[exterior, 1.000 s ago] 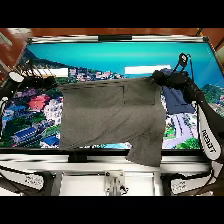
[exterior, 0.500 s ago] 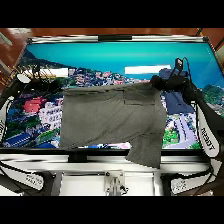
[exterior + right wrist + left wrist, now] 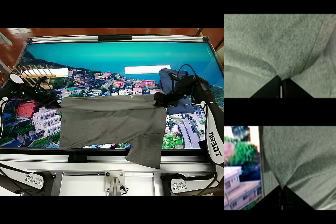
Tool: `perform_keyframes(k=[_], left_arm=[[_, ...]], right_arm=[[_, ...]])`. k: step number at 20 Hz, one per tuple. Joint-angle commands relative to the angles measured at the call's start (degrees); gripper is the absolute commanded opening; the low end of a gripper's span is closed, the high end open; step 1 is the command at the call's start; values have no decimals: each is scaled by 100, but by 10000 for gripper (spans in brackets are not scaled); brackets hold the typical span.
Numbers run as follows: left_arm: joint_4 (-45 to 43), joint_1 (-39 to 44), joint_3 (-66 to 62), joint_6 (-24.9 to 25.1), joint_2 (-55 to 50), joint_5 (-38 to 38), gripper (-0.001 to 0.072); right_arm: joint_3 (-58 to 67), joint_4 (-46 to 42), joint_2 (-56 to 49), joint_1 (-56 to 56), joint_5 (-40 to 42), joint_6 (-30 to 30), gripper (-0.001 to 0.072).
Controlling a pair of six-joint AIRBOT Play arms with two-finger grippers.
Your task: Fold the shirts.
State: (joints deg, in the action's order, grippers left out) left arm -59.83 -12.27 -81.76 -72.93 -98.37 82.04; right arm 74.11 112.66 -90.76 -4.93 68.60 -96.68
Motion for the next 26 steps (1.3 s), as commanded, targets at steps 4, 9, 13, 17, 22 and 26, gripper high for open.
perform_keyframes(k=[4, 9, 13, 17, 22, 26], left_arm=[[-131, -20, 0, -70, -94, 590, 30], [-129, 61, 382, -170, -142, 629, 30], [-127, 98, 520, -170, -142, 584, 30], [-59, 50, 487, -177, -94, 664, 455], [-68, -393, 289, -229, 645, 990, 401], [-214, -852, 1849, 46, 1840, 822, 543]], right_arm=[[-2, -208, -90, -24, 216, 313, 57], [-2, -258, -262, -24, 177, 308, 57], [-2, -271, -258, -24, 251, 308, 57], [96, -271, -203, -26, 483, 256, 499], [509, -1416, 546, -190, 1801, -61, 505], [48, -1438, 1307, -970, 2168, -129, 505]])
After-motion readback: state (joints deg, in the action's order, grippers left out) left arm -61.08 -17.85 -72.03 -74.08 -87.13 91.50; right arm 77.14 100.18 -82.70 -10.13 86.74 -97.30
